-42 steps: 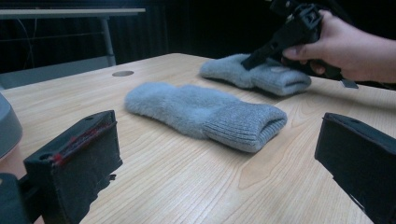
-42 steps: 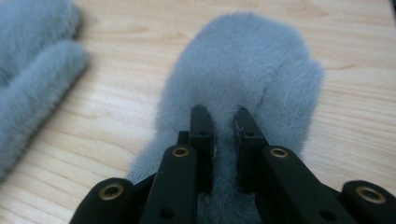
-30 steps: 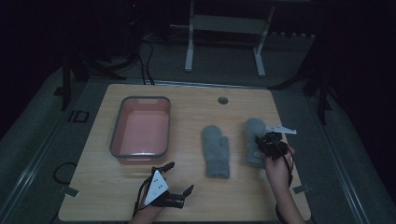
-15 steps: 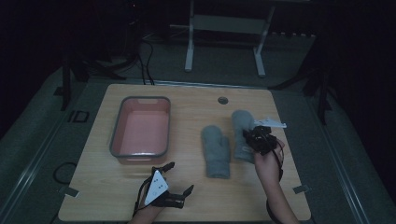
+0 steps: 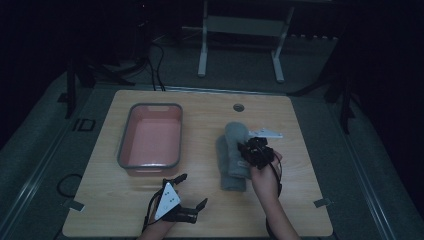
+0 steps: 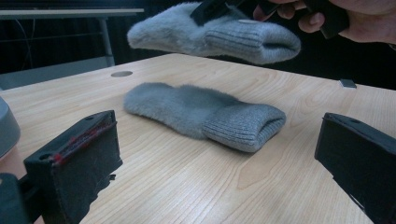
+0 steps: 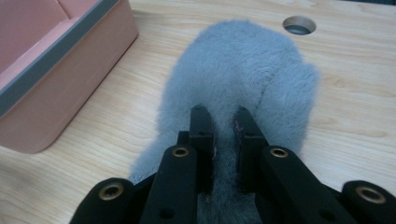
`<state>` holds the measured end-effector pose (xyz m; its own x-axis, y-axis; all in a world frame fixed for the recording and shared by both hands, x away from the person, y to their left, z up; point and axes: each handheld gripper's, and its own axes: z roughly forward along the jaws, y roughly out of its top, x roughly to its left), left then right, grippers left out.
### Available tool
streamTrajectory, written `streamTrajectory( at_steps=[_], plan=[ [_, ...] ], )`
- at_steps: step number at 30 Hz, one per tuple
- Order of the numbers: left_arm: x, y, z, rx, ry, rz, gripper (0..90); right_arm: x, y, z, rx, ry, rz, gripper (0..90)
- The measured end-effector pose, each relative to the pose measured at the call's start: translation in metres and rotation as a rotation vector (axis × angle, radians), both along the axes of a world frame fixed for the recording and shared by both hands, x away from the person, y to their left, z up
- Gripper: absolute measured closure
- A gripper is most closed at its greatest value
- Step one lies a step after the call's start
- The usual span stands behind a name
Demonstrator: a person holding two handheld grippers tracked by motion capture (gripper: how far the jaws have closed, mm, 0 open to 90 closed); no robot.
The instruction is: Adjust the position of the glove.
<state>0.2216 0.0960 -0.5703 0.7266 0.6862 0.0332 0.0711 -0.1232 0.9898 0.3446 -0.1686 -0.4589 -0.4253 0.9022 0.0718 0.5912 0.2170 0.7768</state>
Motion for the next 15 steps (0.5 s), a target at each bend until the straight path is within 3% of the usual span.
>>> streamTrajectory(
  at_steps=[4,15],
  plan=[
    [0.000,0.000,0.000,-0.002,-0.002,-0.003,0.3,-0.002,0.010,-0.006,-0.024,0.003,0.001,81.5],
    [0.000,0.000,0.000,-0.001,-0.003,-0.005,0.3,0.001,0.026,-0.040,-0.069,0.079,0.022,81.2]
  ],
)
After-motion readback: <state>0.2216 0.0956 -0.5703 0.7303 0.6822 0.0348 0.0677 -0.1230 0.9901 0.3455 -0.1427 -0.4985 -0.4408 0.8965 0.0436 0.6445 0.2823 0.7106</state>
